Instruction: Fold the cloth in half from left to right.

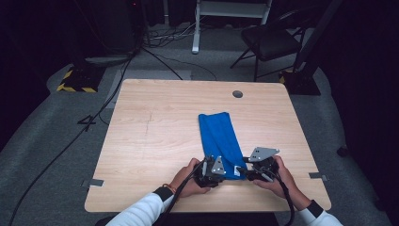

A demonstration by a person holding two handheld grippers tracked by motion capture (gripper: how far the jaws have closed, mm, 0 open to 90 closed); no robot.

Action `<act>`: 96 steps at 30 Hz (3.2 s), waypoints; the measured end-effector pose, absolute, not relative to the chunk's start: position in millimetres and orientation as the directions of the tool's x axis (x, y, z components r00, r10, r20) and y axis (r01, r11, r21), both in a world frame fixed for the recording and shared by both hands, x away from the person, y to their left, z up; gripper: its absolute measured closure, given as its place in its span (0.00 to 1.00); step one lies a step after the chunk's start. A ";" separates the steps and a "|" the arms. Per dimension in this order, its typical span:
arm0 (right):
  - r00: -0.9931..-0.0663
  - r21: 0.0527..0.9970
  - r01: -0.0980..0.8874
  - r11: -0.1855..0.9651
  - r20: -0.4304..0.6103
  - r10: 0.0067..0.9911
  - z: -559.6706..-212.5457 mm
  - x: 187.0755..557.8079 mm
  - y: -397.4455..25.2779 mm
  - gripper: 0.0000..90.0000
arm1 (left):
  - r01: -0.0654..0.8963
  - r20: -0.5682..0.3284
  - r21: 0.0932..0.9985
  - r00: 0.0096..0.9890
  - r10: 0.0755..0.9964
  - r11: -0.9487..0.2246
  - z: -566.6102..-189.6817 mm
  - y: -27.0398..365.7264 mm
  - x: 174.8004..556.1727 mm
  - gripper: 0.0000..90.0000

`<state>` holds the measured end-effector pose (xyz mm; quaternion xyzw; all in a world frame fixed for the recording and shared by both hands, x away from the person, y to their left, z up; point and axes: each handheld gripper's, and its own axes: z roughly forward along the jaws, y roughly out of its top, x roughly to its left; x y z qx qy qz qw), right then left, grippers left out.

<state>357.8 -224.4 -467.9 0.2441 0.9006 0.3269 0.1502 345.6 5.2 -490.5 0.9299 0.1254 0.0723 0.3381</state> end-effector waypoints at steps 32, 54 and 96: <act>-0.807 0.733 0.329 0.595 -0.109 0.580 -457.1 451.2 -168.5 0.56 | 0.213 -0.008 0.687 0.958 0.286 -0.694 -480.8 34.8 330.3 0.47; -0.749 0.651 0.407 0.640 -0.162 0.642 -474.6 500.6 -156.3 0.97 | 0.241 0.001 0.639 0.949 0.314 -0.731 -489.1 35.0 335.6 0.85; -0.961 0.716 0.191 0.671 -0.002 0.276 -490.8 349.9 -256.7 0.46 | 0.277 -0.003 0.633 0.934 0.356 -0.723 -494.8 37.6 328.0 0.24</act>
